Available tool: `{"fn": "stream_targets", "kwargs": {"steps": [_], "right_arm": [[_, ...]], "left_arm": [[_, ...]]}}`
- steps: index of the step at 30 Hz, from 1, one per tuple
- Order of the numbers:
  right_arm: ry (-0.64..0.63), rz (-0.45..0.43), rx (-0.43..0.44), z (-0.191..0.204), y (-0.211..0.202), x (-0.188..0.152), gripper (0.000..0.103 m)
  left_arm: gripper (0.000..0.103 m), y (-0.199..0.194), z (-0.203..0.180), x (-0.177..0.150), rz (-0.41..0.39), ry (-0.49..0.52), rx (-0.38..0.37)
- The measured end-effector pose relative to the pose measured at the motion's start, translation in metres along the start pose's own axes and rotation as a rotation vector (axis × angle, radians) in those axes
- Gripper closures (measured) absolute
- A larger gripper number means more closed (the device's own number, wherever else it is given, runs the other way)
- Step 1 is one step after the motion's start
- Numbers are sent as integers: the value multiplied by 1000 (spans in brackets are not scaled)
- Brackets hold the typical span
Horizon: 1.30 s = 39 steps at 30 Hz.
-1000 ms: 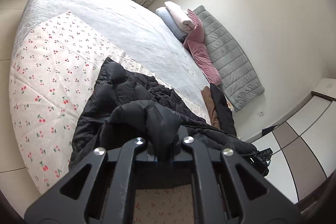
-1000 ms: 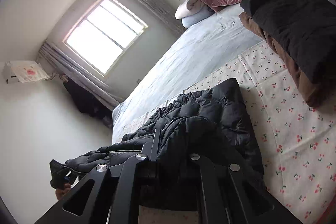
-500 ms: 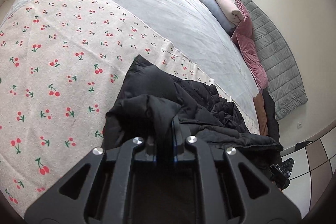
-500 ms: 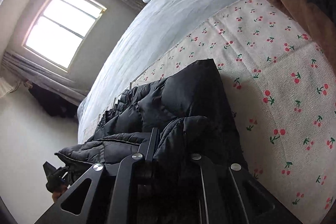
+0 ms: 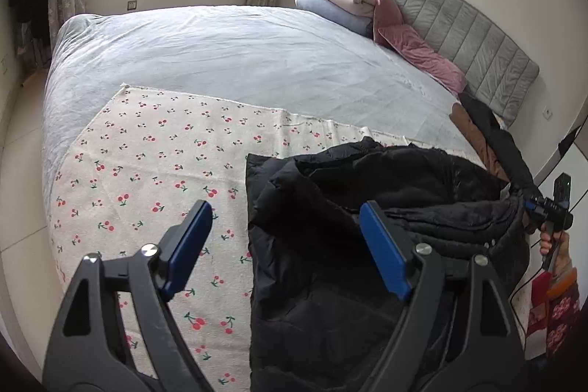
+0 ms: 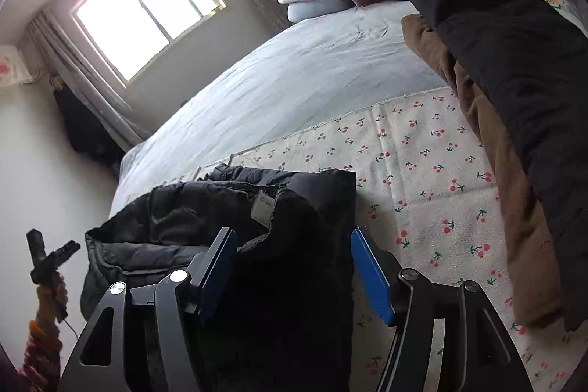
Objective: Fold large clothes
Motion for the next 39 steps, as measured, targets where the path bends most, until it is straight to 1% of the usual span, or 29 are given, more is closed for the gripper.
{"fn": "stream_targets", "kwargs": {"steps": [2, 4, 6, 10, 13, 16, 18, 19, 20, 21, 22, 23, 24, 26, 27, 28, 29, 31, 33, 34, 36, 37, 38, 39], "right_arm": [[-93, 48, -38, 3, 7, -8, 37], [-173, 77, -62, 4, 12, -15, 37], [-206, 95, -56, 2, 12, -22, 37], [-236, 109, -15, -5, 4, -30, 37], [-280, 147, -19, 0, 11, -32, 37], [-377, 221, -59, 11, 30, -38, 37], [-400, 222, -50, 17, 35, -35, 37], [-403, 221, -39, 20, 38, -32, 37], [-401, 219, -39, 22, 43, -28, 37], [-394, 213, -44, 23, 49, -23, 37], [-378, 193, -49, 25, 55, -15, 37], [-343, 162, -57, 24, 61, -4, 37], [-285, 124, -71, 20, 65, 9, 37], [-113, 53, -129, -2, 71, 34, 37], [-28, 29, -156, -15, 71, 42, 37], [35, 10, -153, -24, 69, 47, 37], [80, -14, -129, -30, 64, 49, 37], [136, -66, -69, -36, 49, 52, 37], [176, -98, -27, -44, 36, 51, 37], [187, -91, -8, -47, 35, 49, 37], [179, -35, 28, -43, 42, 42, 37], [163, -4, 25, -39, 49, 37, 37], [136, 24, 18, -32, 56, 32, 39], [101, 46, 17, -23, 63, 27, 59]], "left_arm": [[20, 12, 2, -7, 57, 67, 6], [21, 23, 5, -15, 111, 105, 8], [21, 29, 7, -20, 155, 121, -8], [21, 33, 4, -22, 163, 140, -56], [21, 48, -3, -24, 198, 160, -67], [28, 61, -14, -21, 209, 157, -82], [29, 65, -22, -15, 193, 149, -99], [31, 66, -26, -11, 181, 142, -109], [38, 68, -28, -8, 172, 124, -122], [43, 72, -30, -5, 168, 94, -134], [55, 75, -30, -1, 162, 55, -138], [82, 79, -31, 2, 155, 10, -145], [95, 81, -27, 8, 130, -43, -129], [94, 83, -10, 18, 78, -227, -119], [93, 87, 0, 18, 75, -313, -97], [91, 90, 5, 17, 90, -349, -85], [90, 93, 4, 15, 107, -333, -76], [87, 91, -1, 13, 116, -251, -55], [82, 88, -5, 12, 116, -222, -72], [79, 89, -4, 12, 120, -226, -79], [79, 92, -3, 11, 128, -242, -78], [79, 94, -2, 11, 131, -249, -77], [92, 95, -3, 12, 122, -251, -75], [94, 93, -6, 14, 112, -251, -74]]}}
Point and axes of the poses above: each gripper's, at about its wrist camera, not at the fingertips, and y roughly the way its jaws point, z to its left, x to its top, the point moved 9 cm from there along y, roughly the way its jaws point
